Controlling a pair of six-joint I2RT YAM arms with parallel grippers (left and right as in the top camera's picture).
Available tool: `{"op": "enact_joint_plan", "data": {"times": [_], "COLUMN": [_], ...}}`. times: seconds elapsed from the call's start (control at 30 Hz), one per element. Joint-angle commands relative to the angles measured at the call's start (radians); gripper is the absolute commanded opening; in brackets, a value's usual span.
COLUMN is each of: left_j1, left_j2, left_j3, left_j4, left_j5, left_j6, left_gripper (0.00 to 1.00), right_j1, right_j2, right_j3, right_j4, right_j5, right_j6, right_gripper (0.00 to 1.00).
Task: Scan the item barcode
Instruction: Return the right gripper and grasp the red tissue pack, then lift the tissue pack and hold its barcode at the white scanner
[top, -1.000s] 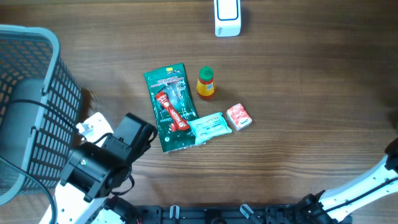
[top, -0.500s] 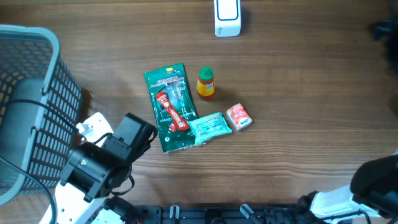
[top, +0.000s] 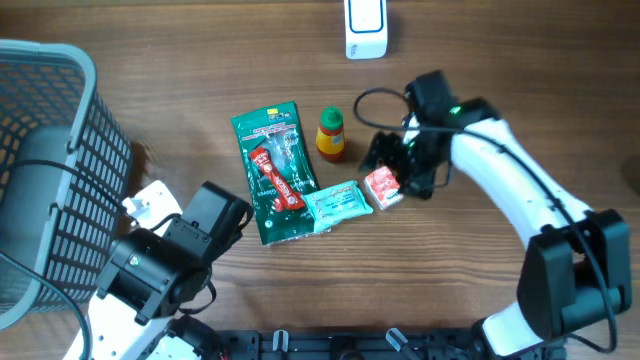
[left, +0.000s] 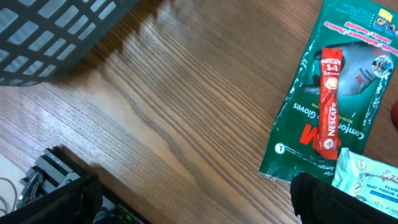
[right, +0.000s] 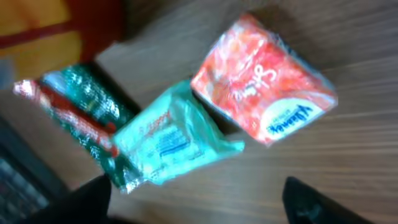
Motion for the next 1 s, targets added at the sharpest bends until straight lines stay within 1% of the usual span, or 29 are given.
{"op": "enact_joint_plan", "data": {"times": [0.0,0.1,0.17,0.27,0.3,0.37,0.4,0.43,0.47,0.5,0.57,0.67,0.7,0.77,0.83,0.87,0.93,0.97], "left_j1": [0.001,0.001,0.001,0.001,0.001,0.001,0.001,0.001,0.001,0.001,0.001,0.001,0.001,0.001,0.001,0.001,0.001,0.001], "left_j2": [-0.004,-0.004,-0.004,-0.004,-0.004,-0.004,-0.004,-0.004,-0.004,-0.004,-0.004,-0.004,-0.004,-0.004,-0.004,-0.004,-0.004,-0.004], "left_j3": [0.004,0.004,0.004,0.004,0.004,0.004,0.004,0.004,0.004,0.004,0.004,0.004,0.004,0.004,0.004,0.004,0.004,0.004], "left_j4": [0.000,0.000,-0.001,-0.001,0.000,-0.001,0.000,-0.001,-0.001,-0.001,-0.001,-0.001,-0.001,0.000,-0.001,-0.001,-0.001,-0.001], "left_j5": [-0.010,-0.010,-0.010,-0.010,-0.010,-0.010,-0.010,-0.010,-0.010,-0.010,-0.010,-0.010,-0.010,-0.010,-0.010,-0.010,-0.010,-0.010], "left_j6": [0.001,0.001,0.001,0.001,0.001,0.001,0.001,0.001,0.001,0.001,0.001,0.001,0.001,0.001,0.001,0.001,0.001,0.001], "left_gripper": [1.00,1.00,1.00,1.00,1.00,1.00,1.00,1.00,1.00,1.00,1.00,1.00,1.00,1.00,1.00,1.00,1.00,1.00], "right_j1": [0.024,0.024,0.024,0.024,0.024,0.024,0.024,0.024,0.023,0.023,0.022,-0.006,-0.020,-0.023,-0.021,-0.021,-0.021,-0.021], "right_j2": [0.006,0.006,0.005,0.006,0.005,0.006,0.005,0.005,0.005,0.005,-0.004,-0.066,-0.135,-0.229,-0.338,-0.379,-0.486,-0.526], "right_j3": [-0.117,-0.201,-0.260,-0.306,-0.320,-0.330,-0.329,-0.329,-0.329,-0.329,-0.322,-0.266,-0.214,-0.160,-0.131,-0.132,-0.132,-0.132], "right_j4": [0.130,0.214,0.265,0.317,0.338,0.364,0.370,0.378,0.380,0.380,0.388,0.361,0.320,0.283,0.257,0.257,0.238,0.225], "right_j5": [0.084,0.140,0.170,0.198,0.198,0.204,0.212,0.213,0.212,0.211,0.205,0.205,0.209,0.192,0.107,0.063,-0.116,-0.202], "right_j6": [0.230,0.276,0.298,0.298,0.299,0.298,0.297,0.294,0.293,0.289,0.211,-0.032,-0.232,-0.483,-0.759,-0.854,-1.164,-1.279], "right_gripper": [0.86,0.81,0.80,0.73,0.65,0.43,0.34,0.23,0.08,0.04,0.05,0.04,0.04,0.04,0.04,0.04,0.04,0.04]}}
